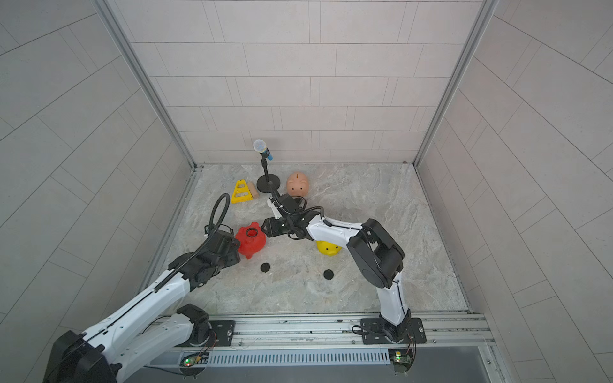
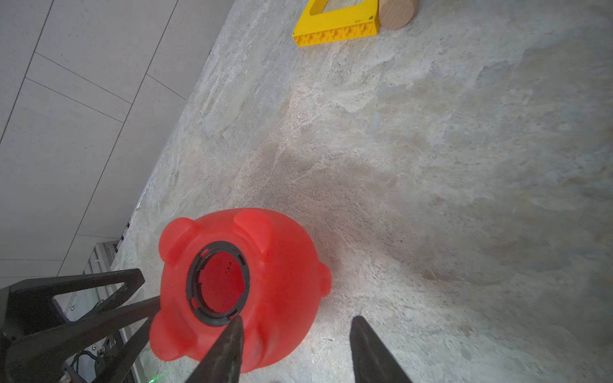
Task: Close piggy banks
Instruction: Adjust the piggy bank at the center of the board.
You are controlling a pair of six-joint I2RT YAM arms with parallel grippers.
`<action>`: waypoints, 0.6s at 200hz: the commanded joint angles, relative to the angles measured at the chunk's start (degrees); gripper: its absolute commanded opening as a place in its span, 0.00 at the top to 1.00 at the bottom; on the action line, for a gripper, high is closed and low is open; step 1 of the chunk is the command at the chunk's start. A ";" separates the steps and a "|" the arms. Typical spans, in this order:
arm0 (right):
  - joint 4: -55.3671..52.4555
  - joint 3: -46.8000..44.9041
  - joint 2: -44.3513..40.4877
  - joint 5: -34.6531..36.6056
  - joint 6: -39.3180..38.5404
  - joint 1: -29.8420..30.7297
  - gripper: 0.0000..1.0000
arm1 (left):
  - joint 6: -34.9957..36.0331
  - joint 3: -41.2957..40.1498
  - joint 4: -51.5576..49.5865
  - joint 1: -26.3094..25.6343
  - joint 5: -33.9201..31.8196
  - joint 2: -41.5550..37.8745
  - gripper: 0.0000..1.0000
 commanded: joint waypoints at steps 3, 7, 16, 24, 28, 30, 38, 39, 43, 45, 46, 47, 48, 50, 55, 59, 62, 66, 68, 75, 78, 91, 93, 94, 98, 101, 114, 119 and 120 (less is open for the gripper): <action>-1.30 1.75 1.51 1.02 -0.27 -0.19 0.48 | 1.10 -1.45 0.78 0.36 2.33 -1.51 0.30; -1.32 1.87 1.64 1.06 -0.26 -0.19 0.48 | 1.11 -1.57 0.81 0.42 2.55 -1.66 0.30; -1.32 2.07 1.81 0.92 -0.31 -0.19 0.48 | 1.17 -1.72 0.82 0.41 2.84 -2.07 0.30; -1.32 2.07 1.92 0.90 -0.18 -0.19 0.48 | 1.29 -1.76 0.82 0.43 3.03 -2.32 0.30; -1.32 2.07 2.00 0.90 -0.25 -0.19 0.48 | 1.37 -1.85 0.88 0.42 3.10 -2.43 0.30; -1.32 2.10 2.01 0.89 -0.26 -0.19 0.48 | 1.38 -1.85 0.89 0.45 3.09 -2.45 0.30; -1.32 2.08 2.16 0.88 -0.27 -0.19 0.48 | 1.55 -1.85 1.13 0.35 3.28 -2.47 0.30; -1.32 2.08 2.13 0.80 -0.27 -0.19 0.48 | 1.60 -1.85 1.15 0.34 3.28 -2.46 0.30; -1.36 2.03 2.29 0.72 -0.27 -0.19 0.48 | 1.58 -1.93 1.31 0.39 3.29 -2.41 0.30; -1.33 2.02 2.30 0.76 -0.27 -0.19 0.48 | 1.56 -1.94 1.33 0.40 3.36 -2.38 0.30; -1.32 2.00 2.33 0.69 -0.27 -0.19 0.48 | 1.56 -1.94 1.38 0.41 3.33 -2.33 0.30; -1.32 2.00 2.35 0.66 -0.27 -0.19 0.48 | 1.56 -1.94 1.40 0.38 3.31 -2.31 0.30; -1.32 1.99 2.35 0.68 -0.27 -0.19 0.48 | 1.56 -1.89 1.41 0.40 3.30 -2.29 0.30; -1.30 1.94 2.43 0.66 -0.23 -0.19 0.48 | 1.56 -1.86 1.42 0.42 3.34 -2.22 0.30; -1.32 1.90 2.53 0.57 -0.27 -0.19 0.48 | 1.55 -1.79 1.43 0.42 3.17 -1.99 0.30; -1.32 1.90 2.58 0.49 -0.27 -0.19 0.48 | 1.49 -1.64 1.43 0.43 2.97 -1.74 0.30; -1.36 1.82 2.68 0.46 -0.30 -0.19 0.48 | 1.47 -1.55 1.38 0.43 2.76 -1.56 0.30; -1.40 1.81 2.78 0.38 -0.36 -0.19 0.48 | 1.32 -1.39 1.32 0.41 2.47 -1.28 0.30; -1.41 1.81 2.80 0.36 -0.36 -0.19 0.48 | 1.23 -1.30 1.22 0.42 2.32 -1.13 0.30; -1.49 1.72 2.87 0.40 -0.40 -0.19 0.48 | 1.04 -1.09 1.10 0.43 1.85 -0.69 0.30; -1.54 1.66 2.89 0.52 -0.36 -0.19 0.48 | 1.03 -1.00 1.15 0.43 1.81 -0.48 0.30; -1.80 1.71 2.88 0.42 -0.61 -0.19 0.48 | 1.03 -0.80 1.42 0.43 1.50 0.23 0.30; -1.81 1.72 2.93 0.33 -0.64 -0.15 0.48 | 1.03 -0.73 1.47 0.36 1.46 0.26 0.30; -1.83 1.72 2.95 0.30 -0.63 -0.17 0.48 | 1.03 -0.72 1.45 0.39 1.45 0.31 0.30; -1.89 1.79 2.98 0.06 -0.75 -0.19 0.48 | 1.03 -0.64 1.43 0.40 1.30 0.44 0.30; -1.93 1.81 2.92 -0.13 -0.76 -0.19 0.48 | 1.03 -0.62 1.43 0.38 1.21 0.49 0.30; -2.02 1.68 2.89 -0.73 -0.75 -0.19 0.48 | 1.03 -0.62 1.62 0.42 0.70 0.54 0.30; -2.10 1.57 2.89 -0.91 -0.79 -0.19 0.48 | 1.03 -0.62 1.69 0.42 0.51 0.62 0.30; -2.10 1.56 2.89 -0.89 -0.80 -0.15 0.48 | 1.03 -0.57 1.69 0.42 0.45 0.62 0.30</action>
